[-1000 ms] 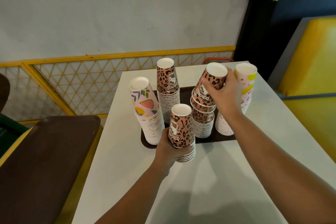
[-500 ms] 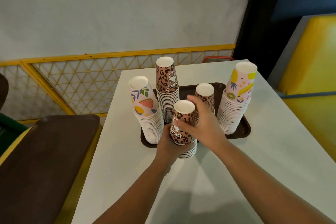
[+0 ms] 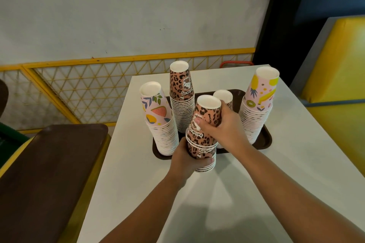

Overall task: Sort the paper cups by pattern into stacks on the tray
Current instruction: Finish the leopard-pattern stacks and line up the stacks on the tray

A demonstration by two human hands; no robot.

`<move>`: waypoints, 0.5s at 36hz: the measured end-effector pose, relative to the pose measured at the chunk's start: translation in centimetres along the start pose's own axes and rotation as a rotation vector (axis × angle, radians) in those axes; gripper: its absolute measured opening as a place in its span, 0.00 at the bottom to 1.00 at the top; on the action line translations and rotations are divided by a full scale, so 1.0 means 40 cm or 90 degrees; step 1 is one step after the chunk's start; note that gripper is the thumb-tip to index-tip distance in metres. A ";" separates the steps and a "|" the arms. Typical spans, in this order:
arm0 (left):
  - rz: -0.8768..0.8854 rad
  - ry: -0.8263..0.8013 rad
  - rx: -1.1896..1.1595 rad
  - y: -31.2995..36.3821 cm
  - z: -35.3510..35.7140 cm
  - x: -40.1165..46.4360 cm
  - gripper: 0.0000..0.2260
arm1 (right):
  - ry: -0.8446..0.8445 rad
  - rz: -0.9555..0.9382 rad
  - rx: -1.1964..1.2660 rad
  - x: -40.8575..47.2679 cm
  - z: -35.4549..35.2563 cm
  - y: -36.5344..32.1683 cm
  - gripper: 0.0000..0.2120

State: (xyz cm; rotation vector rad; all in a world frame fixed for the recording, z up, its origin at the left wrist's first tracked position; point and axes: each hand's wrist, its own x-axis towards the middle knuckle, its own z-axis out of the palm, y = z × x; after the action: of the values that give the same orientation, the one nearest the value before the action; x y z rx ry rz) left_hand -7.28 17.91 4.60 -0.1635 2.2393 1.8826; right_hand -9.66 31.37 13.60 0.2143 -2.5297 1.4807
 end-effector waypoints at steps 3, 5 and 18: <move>-0.004 0.006 0.013 -0.003 0.001 -0.001 0.42 | 0.035 -0.015 0.003 0.018 -0.019 -0.017 0.27; -0.017 0.009 0.014 -0.003 0.000 -0.003 0.43 | 0.063 -0.025 0.017 0.033 -0.036 -0.035 0.27; -0.027 0.010 -0.006 0.008 -0.006 -0.001 0.43 | 0.283 -0.083 -0.008 0.142 -0.114 -0.076 0.29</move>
State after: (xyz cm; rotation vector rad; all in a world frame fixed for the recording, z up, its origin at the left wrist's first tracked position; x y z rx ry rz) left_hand -7.33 17.71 4.96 -0.2263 2.2189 1.8757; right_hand -14.01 33.74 19.74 0.0397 -2.1286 1.2928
